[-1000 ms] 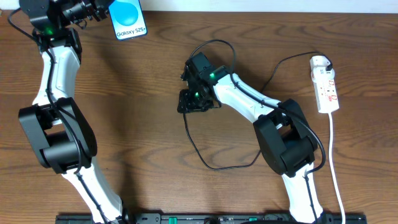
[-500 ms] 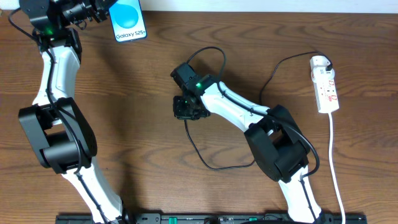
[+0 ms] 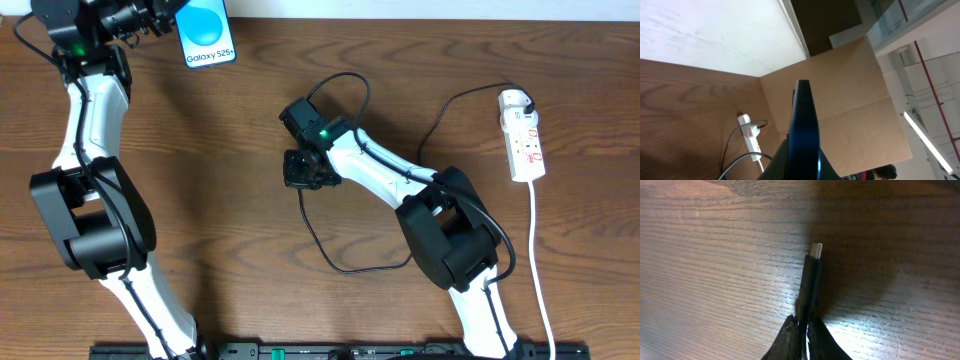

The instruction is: Plug charger to phone and switch on socket

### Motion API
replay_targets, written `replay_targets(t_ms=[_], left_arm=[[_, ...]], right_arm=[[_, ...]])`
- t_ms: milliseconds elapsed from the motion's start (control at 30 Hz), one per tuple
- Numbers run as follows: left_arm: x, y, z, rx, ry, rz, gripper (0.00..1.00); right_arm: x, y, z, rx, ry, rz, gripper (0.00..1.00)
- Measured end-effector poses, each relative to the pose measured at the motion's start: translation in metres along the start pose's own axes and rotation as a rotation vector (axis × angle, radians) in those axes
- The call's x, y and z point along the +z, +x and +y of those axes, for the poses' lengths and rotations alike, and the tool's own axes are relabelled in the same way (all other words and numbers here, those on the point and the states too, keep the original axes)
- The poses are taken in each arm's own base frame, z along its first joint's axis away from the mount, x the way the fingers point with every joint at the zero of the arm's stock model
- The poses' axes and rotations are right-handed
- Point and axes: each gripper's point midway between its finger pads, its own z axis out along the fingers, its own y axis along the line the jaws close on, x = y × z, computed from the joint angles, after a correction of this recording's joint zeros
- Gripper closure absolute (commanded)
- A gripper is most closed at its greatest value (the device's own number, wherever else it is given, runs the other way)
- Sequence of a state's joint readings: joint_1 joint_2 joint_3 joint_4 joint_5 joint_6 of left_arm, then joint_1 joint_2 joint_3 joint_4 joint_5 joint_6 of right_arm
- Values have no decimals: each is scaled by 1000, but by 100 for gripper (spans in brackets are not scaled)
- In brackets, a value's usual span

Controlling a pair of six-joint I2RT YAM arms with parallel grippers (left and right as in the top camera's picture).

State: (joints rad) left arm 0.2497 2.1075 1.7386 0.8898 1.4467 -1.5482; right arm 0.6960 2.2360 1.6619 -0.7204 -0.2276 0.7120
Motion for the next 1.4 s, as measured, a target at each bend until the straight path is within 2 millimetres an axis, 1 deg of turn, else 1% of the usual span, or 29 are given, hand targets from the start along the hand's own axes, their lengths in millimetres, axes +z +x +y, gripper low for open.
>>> replay_targets(t_ms=[67, 167, 233, 367, 533, 633, 800, 867, 967, 1100, 1233, 1400], left_arm=[[0, 0, 0, 0, 0, 0, 93], [0, 0, 0, 0, 0, 0, 92], [0, 0, 0, 0, 0, 0, 93], [0, 1, 0, 0, 0, 7, 93], [0, 2, 0, 0, -1, 14, 93], [0, 2, 0, 0, -1, 14, 93], [0, 2, 0, 0, -1, 14, 93], [1, 3, 0, 0, 0, 15, 93], [1, 2, 0, -9, 1, 9, 93], [2, -3, 0, -37, 3, -18, 93], [2, -8, -1, -66, 6, -51, 93], [5, -13, -2, -87, 12, -83, 93]], right_arm=[[0, -1, 0, -3, -2, -2, 99], [0, -2, 2, -20, -9, -9, 99], [0, -4, 6, -61, -34, -10, 99], [-3, -6, 25, -190, -153, 6, 99], [-15, -1, 46, -347, -337, 47, 99], [-32, -1, 61, -417, -456, 47, 99], [-86, -9, 93, -527, -682, -19, 99], [-107, -15, 102, -558, -752, -55, 99], [-132, -26, 114, -593, -849, -109, 99], [-155, -36, 127, -607, -954, -150, 99], [-177, -41, 138, -617, -1045, -171, 99], [-202, -51, 139, -610, -1127, -190, 99]])
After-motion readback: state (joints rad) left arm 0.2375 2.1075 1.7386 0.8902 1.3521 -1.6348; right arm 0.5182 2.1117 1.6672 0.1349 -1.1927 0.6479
